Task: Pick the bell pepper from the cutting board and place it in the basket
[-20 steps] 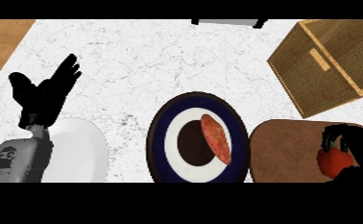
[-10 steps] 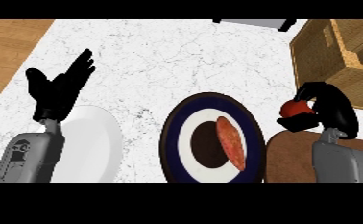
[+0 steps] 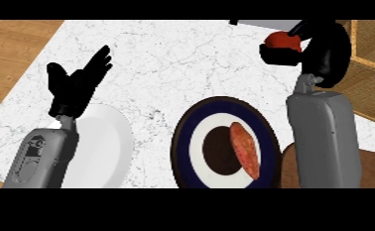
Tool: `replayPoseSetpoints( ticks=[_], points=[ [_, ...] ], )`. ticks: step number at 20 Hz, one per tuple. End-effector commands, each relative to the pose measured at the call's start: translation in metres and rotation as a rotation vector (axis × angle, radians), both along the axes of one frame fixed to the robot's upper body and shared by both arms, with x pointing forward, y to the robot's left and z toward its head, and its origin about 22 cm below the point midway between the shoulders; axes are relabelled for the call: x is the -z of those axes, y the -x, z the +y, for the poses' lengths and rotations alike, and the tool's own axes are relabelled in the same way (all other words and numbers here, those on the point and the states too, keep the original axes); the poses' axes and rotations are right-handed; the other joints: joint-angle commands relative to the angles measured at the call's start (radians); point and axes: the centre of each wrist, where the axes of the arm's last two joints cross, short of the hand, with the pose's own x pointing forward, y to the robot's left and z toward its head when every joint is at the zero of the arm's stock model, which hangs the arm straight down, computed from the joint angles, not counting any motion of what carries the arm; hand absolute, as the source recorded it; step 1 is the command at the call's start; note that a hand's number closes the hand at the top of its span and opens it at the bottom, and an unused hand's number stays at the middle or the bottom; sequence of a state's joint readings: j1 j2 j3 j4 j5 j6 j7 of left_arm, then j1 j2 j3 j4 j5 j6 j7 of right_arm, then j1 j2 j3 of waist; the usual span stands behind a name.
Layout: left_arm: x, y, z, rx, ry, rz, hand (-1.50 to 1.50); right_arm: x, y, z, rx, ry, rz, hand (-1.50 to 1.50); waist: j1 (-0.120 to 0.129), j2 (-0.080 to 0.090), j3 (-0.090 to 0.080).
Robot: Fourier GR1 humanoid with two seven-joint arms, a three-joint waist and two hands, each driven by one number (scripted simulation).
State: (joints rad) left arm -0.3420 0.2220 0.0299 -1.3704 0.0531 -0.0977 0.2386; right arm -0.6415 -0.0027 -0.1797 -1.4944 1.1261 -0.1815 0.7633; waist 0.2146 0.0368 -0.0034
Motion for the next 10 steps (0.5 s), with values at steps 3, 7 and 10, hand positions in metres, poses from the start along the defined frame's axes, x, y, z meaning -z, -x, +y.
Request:
replayPoseSetpoints(
  ticks=[3, 7, 10],
  points=[
    [-0.001, -0.006, 0.002, -0.036, -0.008, 0.018, 0.00, -0.053, -0.027, 0.063, 0.176, 0.006, -0.142, 1.50, -0.030, -0.006, -0.004],
    [-0.006, -0.008, 0.000, -0.036, -0.005, 0.007, 0.00, -0.069, -0.046, 0.093, 0.271, 0.039, -0.142, 1.50, -0.044, -0.006, -0.003],
    [0.007, -0.001, 0.007, -0.069, -0.006, 0.010, 0.00, -0.094, -0.059, 0.105, 0.312, 0.082, -0.111, 1.50, -0.062, -0.006, -0.003]
  ],
)
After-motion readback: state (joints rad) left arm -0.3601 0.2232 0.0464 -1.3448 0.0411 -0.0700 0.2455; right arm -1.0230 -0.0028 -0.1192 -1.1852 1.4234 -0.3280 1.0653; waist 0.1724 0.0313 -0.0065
